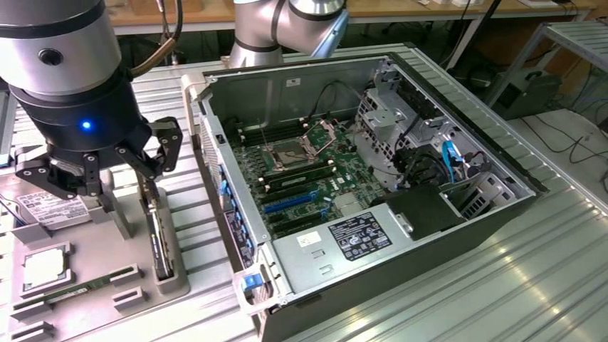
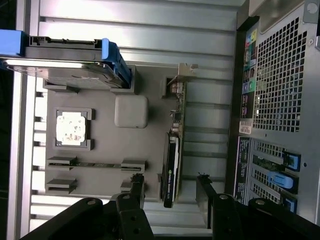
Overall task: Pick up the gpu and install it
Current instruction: 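Pick up the gpu and move the gpu toward the slot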
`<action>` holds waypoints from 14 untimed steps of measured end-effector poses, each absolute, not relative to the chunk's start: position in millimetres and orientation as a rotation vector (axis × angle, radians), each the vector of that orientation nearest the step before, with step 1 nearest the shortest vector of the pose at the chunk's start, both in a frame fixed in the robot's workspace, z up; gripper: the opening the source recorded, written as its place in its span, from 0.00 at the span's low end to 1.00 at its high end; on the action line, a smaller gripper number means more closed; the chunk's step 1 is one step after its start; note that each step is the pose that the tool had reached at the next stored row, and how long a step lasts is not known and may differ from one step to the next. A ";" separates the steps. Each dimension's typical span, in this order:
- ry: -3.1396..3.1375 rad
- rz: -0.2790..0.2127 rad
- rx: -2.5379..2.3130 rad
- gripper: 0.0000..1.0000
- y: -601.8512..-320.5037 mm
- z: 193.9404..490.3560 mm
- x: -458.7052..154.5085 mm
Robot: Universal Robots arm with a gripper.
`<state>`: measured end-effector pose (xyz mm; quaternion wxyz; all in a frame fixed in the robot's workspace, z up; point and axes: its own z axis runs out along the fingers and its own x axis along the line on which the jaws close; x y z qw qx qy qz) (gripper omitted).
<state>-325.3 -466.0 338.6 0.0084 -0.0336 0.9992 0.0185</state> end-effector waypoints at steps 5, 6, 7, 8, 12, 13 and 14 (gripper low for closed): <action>3.123 0.058 -0.105 0.54 -466.2 336.8 -320.6; 3.123 0.058 -0.105 0.54 -466.2 336.5 -319.5; 3.123 0.058 -0.105 0.54 -466.2 336.3 -318.7; 3.123 0.058 -0.105 0.54 -466.2 335.9 -318.1; 3.123 0.058 -0.105 0.54 -466.3 335.2 -316.3; 3.123 0.058 -0.105 0.54 -466.3 334.8 -316.0; 3.123 0.058 -0.105 0.54 -466.3 334.3 -315.8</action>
